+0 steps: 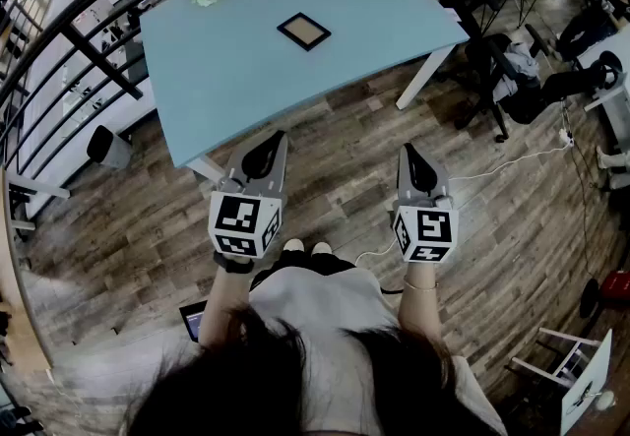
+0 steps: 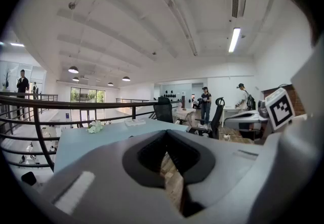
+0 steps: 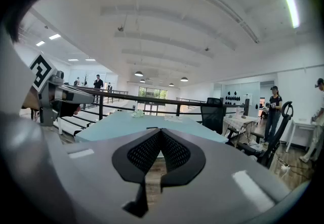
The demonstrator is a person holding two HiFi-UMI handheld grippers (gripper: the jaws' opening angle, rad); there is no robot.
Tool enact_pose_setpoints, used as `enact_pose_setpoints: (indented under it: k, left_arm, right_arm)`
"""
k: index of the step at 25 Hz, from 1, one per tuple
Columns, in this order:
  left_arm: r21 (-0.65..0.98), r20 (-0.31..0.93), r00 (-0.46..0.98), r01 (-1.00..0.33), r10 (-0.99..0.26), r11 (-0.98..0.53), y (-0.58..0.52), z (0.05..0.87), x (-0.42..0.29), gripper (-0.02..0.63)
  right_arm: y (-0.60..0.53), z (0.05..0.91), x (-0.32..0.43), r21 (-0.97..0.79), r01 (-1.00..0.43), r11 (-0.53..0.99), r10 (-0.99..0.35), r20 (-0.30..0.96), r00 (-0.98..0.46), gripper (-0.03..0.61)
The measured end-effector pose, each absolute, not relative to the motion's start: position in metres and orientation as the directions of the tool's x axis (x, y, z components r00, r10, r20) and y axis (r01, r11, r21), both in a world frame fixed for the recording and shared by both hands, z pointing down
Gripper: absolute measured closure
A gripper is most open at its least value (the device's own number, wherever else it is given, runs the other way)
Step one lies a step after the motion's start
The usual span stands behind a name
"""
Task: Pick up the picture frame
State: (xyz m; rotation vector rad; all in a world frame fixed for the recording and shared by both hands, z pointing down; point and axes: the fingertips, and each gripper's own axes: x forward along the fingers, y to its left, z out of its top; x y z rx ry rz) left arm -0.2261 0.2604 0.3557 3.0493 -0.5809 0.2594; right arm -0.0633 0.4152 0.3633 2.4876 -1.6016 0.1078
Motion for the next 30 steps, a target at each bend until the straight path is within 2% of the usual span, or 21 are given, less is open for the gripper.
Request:
enact_pose_setpoints:
  k: [13,21,30]
  left_arm:
    - [0.020,0.198,0.893,-0.417,-0.405,-0.909,0.248,0.377,-0.225,0.555]
    - [0.047,0.231,0.905,-0.378,-0.358,-0.925,0.204,0.396,-0.172,0.554]
    - [0.051,0.252,0.905,-0.366,-0.342,-0.929,0.111,0.393,-0.113,0.549]
  right_arm:
    - [0.406,0.379,-0.054,0.068,-0.927,-0.369,-0.913,0.162,0.376,0.573]
    - [0.356,0.387,-0.008,0.046,-0.929,-0.367,-0.914,0.170,0.369,0.569]
    - [0.267,0.381,0.050,0.012,-0.927,-0.374,-0.914,0.168,0.370,0.511]
